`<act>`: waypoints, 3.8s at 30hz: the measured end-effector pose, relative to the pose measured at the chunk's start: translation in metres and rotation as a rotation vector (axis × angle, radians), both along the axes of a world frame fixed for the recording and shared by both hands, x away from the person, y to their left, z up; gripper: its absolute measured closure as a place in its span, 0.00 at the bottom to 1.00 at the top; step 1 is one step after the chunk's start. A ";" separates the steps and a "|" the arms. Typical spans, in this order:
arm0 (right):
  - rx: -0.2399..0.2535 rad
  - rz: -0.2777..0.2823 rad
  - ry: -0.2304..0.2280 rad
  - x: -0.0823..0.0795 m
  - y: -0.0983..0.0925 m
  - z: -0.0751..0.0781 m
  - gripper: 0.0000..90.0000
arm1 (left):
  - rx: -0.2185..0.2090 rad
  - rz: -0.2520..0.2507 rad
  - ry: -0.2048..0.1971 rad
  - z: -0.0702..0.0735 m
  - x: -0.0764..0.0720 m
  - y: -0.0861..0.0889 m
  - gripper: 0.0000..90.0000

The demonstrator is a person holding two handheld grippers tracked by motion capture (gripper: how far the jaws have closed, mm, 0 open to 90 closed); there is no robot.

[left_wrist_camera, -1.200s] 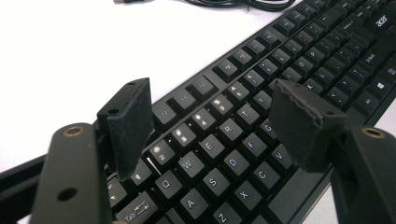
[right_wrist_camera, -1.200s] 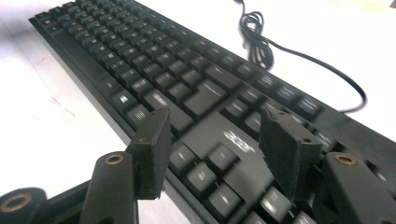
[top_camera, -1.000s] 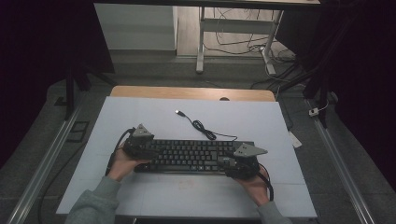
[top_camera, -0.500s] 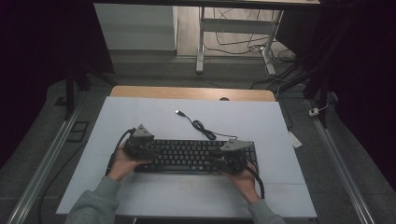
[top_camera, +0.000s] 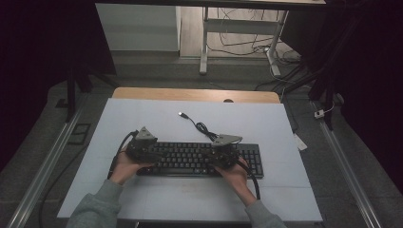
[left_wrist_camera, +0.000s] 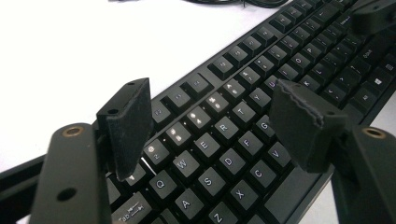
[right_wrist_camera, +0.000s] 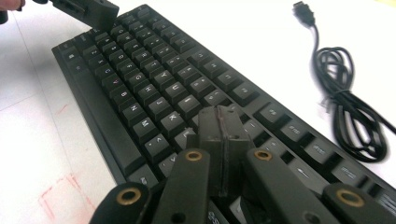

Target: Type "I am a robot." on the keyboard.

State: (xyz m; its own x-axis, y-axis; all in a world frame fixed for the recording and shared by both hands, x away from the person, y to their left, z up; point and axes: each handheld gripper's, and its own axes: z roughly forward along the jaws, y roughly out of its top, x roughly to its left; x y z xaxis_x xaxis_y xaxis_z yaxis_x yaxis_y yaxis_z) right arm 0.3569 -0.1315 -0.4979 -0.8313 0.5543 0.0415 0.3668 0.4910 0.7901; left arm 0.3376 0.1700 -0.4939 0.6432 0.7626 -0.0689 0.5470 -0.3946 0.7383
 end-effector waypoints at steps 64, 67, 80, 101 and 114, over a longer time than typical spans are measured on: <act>0.014 -0.019 -0.032 -0.001 -0.004 0.005 0.60 | 0.010 0.006 -0.001 -0.002 0.000 0.003 0.33; 0.027 -0.030 -0.034 -0.005 -0.011 0.006 0.54 | 0.010 0.008 0.001 -0.002 0.000 0.003 0.33; 0.041 -0.046 -0.029 -0.013 -0.034 0.003 0.49 | -0.028 0.006 -0.010 0.000 -0.001 0.003 0.36; 0.023 -0.045 -0.029 -0.011 -0.033 0.001 0.48 | -0.049 -0.128 -0.007 0.000 -0.011 -0.018 0.99; 0.010 -0.046 -0.026 -0.010 -0.033 0.000 0.48 | -0.009 -0.178 0.038 -0.013 -0.013 -0.038 0.99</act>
